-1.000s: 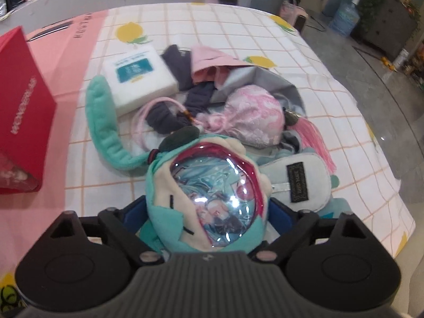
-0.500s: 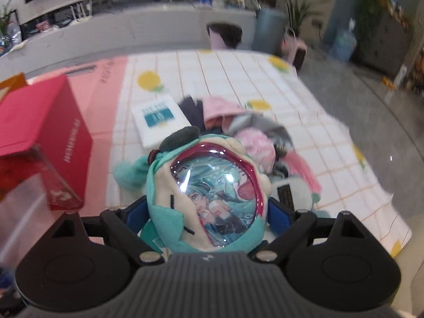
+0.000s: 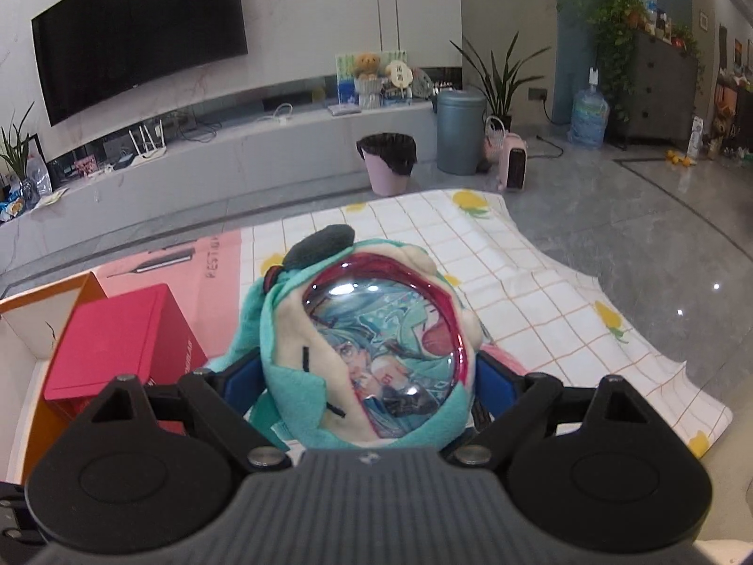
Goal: Organize soft objects
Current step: 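Carry the plastic bag and teal plush over the orange-rimmed box with both tools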
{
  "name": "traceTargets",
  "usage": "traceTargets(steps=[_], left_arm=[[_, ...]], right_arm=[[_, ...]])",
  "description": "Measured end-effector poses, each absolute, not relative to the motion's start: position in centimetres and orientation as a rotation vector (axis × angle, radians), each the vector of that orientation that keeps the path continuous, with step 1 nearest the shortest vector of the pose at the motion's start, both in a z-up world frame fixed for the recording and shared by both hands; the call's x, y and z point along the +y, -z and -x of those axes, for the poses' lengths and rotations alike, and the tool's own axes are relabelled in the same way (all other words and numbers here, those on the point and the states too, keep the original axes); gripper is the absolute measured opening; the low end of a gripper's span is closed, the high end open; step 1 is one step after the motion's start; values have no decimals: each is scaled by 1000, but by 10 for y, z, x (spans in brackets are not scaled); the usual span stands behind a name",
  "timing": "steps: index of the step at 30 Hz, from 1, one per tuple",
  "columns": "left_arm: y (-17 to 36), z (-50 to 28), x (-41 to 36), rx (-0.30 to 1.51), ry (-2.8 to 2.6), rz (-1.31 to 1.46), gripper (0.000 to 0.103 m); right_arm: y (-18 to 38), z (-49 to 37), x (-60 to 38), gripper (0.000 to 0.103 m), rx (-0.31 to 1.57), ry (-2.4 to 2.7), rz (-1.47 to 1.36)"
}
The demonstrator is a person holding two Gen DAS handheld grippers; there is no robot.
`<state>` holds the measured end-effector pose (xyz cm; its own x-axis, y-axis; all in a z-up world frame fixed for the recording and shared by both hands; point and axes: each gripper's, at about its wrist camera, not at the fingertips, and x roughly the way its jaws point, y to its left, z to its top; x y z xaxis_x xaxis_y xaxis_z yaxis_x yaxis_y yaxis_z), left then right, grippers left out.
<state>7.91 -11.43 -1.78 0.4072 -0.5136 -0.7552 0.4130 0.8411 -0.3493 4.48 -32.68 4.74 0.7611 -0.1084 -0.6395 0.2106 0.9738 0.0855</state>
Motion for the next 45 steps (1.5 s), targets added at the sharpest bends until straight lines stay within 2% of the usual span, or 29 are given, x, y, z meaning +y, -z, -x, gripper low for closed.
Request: traceTargets(steps=[13,18,25,35,45], left_arm=[[-22,-102,-137,942,601,52,13],[-45,-125,-139,921,609,16,13],[-83,-153,-103,872,482,-26,13],[-115,-139,-15,801,208,-97,14],[-86,-130,32,803,76,-106,14]], right_arm=[[-65,-49,-323,89,651,186,-175],[-75,-71,-330,89,692,115,-222],[-113,-98,-318,89,654,68,-197],[-173,-122,-209,89,524,-141,-146],[-163,-118,-110,89,516,-331,-145]])
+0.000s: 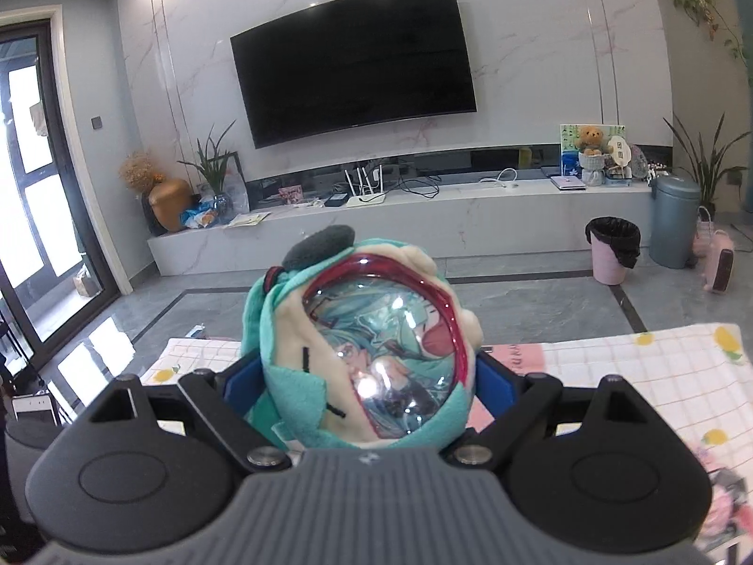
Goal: Organize soft objects
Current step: 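Carry the plastic bag and teal plush over the orange-rimmed box with both tools, then open the left tool to drop the bag while the right tool lowers the plush into the box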
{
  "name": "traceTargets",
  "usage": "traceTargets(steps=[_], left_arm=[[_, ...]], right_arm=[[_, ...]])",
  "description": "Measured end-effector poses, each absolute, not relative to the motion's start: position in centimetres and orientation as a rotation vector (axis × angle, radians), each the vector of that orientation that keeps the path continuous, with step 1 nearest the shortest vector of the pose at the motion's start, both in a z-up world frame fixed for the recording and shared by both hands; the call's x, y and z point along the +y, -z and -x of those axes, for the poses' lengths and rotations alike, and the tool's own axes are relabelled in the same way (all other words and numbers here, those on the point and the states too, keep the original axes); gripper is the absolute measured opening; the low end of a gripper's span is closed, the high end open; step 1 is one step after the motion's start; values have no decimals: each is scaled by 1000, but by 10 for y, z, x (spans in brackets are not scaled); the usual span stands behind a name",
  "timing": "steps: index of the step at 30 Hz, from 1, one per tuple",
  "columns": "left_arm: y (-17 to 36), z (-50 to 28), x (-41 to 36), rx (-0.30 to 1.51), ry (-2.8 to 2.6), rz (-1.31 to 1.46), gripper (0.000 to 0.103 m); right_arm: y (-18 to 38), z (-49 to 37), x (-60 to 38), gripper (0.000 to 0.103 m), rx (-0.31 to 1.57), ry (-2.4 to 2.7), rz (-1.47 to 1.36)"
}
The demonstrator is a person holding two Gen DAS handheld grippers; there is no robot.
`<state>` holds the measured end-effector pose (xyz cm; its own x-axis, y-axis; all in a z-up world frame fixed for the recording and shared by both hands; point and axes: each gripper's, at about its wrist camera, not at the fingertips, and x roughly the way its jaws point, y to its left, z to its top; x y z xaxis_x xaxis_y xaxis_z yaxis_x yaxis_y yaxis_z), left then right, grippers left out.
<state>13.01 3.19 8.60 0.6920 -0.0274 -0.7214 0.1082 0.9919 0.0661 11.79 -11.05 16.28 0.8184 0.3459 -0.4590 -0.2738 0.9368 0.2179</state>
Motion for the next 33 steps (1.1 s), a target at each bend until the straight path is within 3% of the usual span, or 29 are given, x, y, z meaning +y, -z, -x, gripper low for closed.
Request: traceTargets(steps=[9,16,22,23,25,28,30,33], left_arm=[[-27,-147,57,860,102,-85,15],[22,-157,65,1013,33,-156,15],[36,-149,50,1038,27,-243,16],[38,-148,49,1041,20,-245,22],[36,-145,48,1036,23,-244,23],[35,-144,49,1031,53,-246,37],[40,-143,49,1031,76,-260,52],[38,-139,46,1016,102,-273,63]], right_arm=[[-119,-138,-94,89,586,-367,-151],[-75,-158,-72,89,696,-415,-135],[-46,-167,-51,89,786,-422,-41],[-45,-169,-49,89,789,-419,-30],[-43,-169,-48,89,793,-409,-18],[-44,-168,-48,89,798,-408,-15],[-45,-166,-48,89,795,-410,-6],[-46,-165,-49,89,793,-409,-6]])
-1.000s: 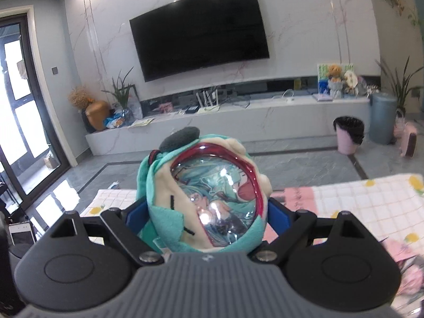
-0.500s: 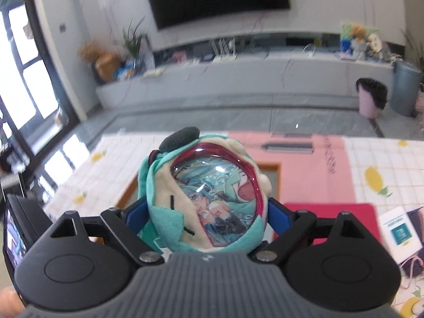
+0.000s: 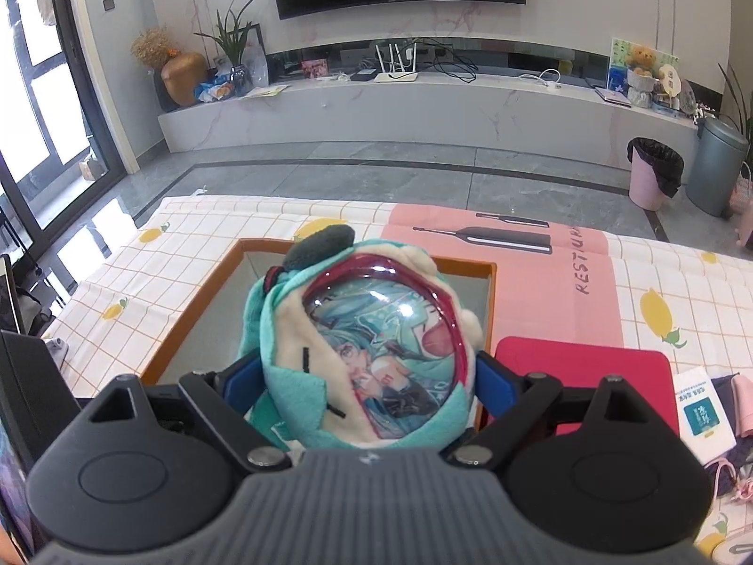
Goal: Organize soft objects
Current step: 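Open the left tool to drop the bag while the right tool lowers the plush into the box, then lower the teal plush into the box and open the right tool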
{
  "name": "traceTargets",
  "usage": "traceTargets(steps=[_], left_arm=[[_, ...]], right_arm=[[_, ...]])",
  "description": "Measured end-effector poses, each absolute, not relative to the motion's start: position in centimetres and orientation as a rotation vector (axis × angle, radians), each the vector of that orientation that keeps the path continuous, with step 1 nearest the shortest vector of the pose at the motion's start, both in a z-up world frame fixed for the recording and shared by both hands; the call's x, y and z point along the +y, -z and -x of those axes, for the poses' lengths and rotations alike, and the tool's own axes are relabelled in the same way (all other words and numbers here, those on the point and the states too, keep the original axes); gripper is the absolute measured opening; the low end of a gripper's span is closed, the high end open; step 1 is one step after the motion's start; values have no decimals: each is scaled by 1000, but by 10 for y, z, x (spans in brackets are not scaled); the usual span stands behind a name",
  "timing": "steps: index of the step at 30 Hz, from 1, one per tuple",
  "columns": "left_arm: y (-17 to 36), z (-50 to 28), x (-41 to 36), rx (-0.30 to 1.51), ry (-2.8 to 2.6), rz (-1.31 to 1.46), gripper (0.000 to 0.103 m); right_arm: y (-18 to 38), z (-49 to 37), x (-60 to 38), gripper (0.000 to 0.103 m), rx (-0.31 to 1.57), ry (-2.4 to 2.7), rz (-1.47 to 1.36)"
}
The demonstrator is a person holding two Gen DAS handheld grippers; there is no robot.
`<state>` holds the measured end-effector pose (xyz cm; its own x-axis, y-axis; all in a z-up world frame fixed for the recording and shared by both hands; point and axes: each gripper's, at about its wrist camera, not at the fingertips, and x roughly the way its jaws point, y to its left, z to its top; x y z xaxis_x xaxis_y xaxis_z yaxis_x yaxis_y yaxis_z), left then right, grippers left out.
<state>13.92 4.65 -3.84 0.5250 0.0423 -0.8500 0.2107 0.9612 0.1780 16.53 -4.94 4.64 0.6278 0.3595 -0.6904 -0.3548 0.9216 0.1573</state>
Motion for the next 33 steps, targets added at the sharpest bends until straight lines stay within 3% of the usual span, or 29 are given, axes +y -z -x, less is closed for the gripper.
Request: traceTargets(steps=[6,14,18,25,33], left_arm=[[19,-122,52,919,198,-253,80],[-15,-109,115,810,233,28,87],[-13,-126,138,837,221,155,82],[-15,-125,131,786,219,51,82],[-26,-117,151,715,222,171,85]], right_arm=[[-44,-167,-53,89,803,-403,-28],[-48,-162,-53,89,793,-399,-11],[-44,-162,-43,89,817,-412,23],[-32,-172,-35,89,891,-413,54],[-23,-170,-29,89,918,-424,91]])
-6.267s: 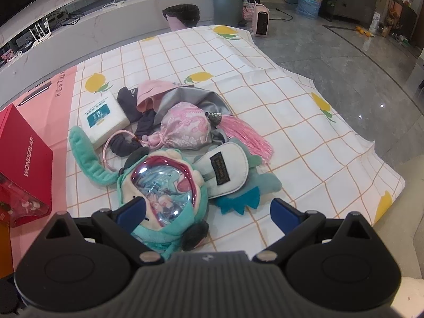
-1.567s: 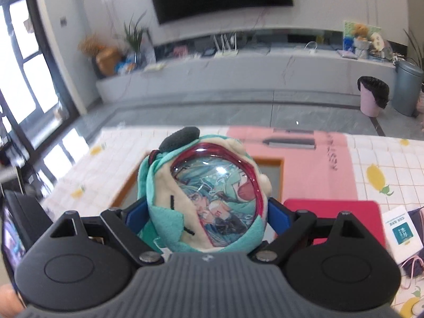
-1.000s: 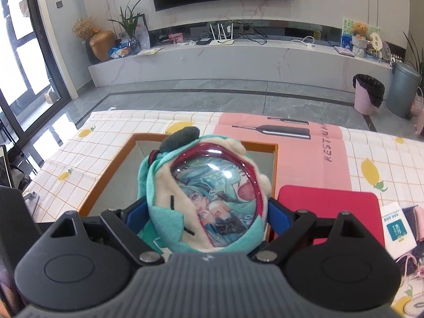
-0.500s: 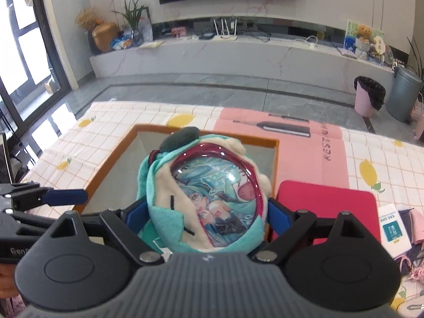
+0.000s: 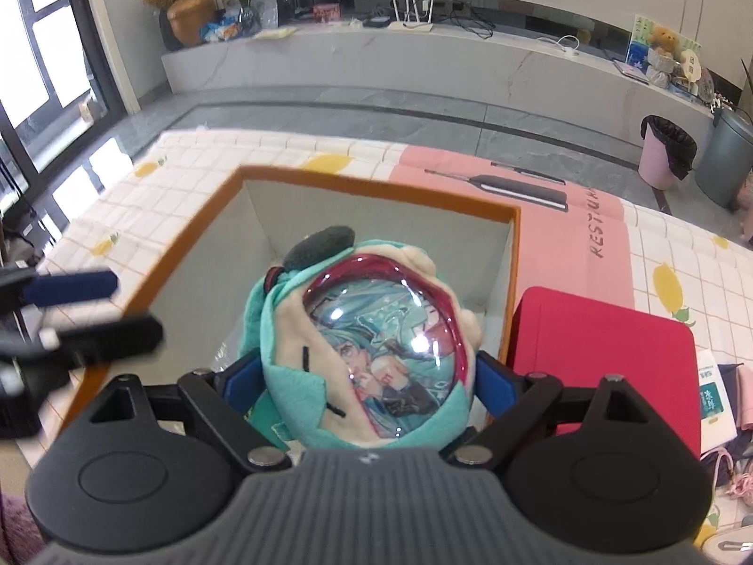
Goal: Organize soft objects
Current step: 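Lower the teal plush into the box and open the right tool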
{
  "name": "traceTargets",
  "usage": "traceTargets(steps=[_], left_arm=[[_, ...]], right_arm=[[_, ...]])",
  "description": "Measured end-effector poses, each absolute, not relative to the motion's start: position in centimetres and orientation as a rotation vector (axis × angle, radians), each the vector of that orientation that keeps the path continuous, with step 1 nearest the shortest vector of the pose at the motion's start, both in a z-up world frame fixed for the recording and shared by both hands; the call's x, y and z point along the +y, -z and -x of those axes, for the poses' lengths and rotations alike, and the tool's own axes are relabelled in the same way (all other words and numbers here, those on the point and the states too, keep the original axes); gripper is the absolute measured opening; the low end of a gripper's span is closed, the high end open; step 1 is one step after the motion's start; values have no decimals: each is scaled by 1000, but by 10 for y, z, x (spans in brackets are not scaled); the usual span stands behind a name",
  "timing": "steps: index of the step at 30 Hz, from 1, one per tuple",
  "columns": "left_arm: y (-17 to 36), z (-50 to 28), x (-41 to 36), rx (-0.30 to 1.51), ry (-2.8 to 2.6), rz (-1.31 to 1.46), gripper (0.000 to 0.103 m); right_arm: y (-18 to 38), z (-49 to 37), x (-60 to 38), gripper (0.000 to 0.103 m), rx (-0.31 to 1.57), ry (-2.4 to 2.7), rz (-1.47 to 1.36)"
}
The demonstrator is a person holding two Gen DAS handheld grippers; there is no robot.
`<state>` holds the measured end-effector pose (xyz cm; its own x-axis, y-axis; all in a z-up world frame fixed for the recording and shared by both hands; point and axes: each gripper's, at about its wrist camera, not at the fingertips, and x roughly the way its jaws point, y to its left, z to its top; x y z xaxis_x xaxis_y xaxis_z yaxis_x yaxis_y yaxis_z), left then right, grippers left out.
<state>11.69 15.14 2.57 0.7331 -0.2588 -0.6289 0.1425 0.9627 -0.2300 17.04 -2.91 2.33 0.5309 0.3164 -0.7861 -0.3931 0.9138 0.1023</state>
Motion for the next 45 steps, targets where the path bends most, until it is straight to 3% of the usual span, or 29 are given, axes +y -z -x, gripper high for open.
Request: traceTargets(steps=[15,22,26,45], left_arm=[[-8,-132,168,845,101,227,84],[0,-132,160,886,89,162,84],[3,-135,160,911,77,157,84],[-15,-132,159,857,-2,157,83]], right_arm=[[10,-158,14,89,970,-439,479],[13,-159,18,90,981,-449,464],[10,-153,22,100,944,-460,496],[-36,-116,30,100,822,-555,530]])
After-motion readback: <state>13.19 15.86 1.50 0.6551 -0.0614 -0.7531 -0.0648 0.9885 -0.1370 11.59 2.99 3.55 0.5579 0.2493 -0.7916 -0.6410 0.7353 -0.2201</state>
